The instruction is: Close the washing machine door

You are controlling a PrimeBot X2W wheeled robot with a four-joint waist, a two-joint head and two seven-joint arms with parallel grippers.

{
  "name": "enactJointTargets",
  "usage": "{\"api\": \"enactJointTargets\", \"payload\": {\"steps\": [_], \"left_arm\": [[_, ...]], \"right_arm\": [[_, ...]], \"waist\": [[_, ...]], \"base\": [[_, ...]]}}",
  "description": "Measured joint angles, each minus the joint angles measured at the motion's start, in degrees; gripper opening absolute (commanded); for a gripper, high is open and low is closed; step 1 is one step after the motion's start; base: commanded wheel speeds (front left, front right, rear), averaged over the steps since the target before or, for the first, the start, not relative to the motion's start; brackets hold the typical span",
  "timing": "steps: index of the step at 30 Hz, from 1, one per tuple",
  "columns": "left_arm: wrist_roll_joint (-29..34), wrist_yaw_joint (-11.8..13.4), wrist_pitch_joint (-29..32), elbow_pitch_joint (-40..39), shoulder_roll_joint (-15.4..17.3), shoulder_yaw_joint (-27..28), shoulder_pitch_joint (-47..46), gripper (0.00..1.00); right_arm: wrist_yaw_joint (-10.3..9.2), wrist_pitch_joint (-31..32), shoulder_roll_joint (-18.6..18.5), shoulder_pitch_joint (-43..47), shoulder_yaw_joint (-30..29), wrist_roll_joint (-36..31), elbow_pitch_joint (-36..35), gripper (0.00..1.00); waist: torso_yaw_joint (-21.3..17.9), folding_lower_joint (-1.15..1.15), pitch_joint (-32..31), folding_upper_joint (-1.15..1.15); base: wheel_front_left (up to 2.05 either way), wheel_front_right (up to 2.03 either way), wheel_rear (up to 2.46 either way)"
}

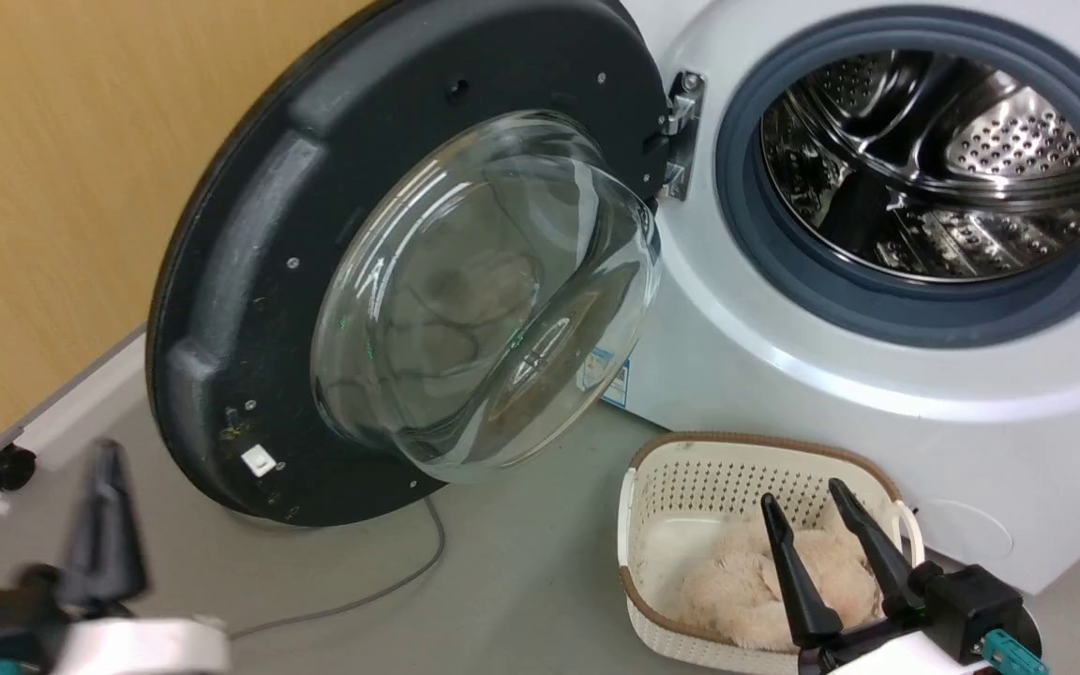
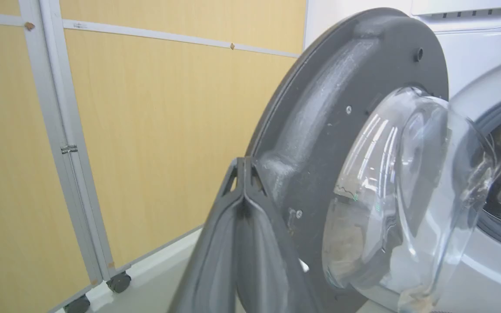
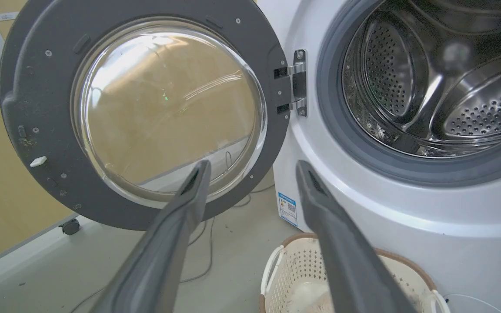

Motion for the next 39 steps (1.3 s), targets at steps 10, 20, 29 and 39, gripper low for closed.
{"api": "enactJointTargets", "payload": {"steps": [10,20,29,39], "left_arm": [[-12.7,-5.0,2.0,9.7,8.7,12.3,-13.3,0.0],[-42.4,-5.9,22.0,31.1,11.9,26.1,-30.3,0.0],[-61.6,-1.9,43.4,39.1,10.2,32.6,-36.2,0.0],[-64.7,-3.4,56.8,34.1,6.6,28.9,-30.6,0.0]], "right_arm": [[-0.01,0.0,-2.2,-1.1,0.6,-0.1,-0.3,1.0],[0.0,0.0,-3.3,-3.0,1.1,-0.1,-0.3,1.0],[0.0,0.0,-3.3,-3.5,1.0,-0.1,-0.3,1.0],[0.0,0.0,-2.5,-3.5,0.9,0.1,0.3,1.0]], "waist": [[-2.6,0.0,4.3,0.0],[-5.5,0.0,7.3,0.0],[-6.2,0.0,7.6,0.0],[-6.4,0.0,5.6,0.0]], "base": [[0.0,0.0,0.0],[0.0,0.0,0.0],[0.0,0.0,0.0],[0.0,0.0,0.0]]}}
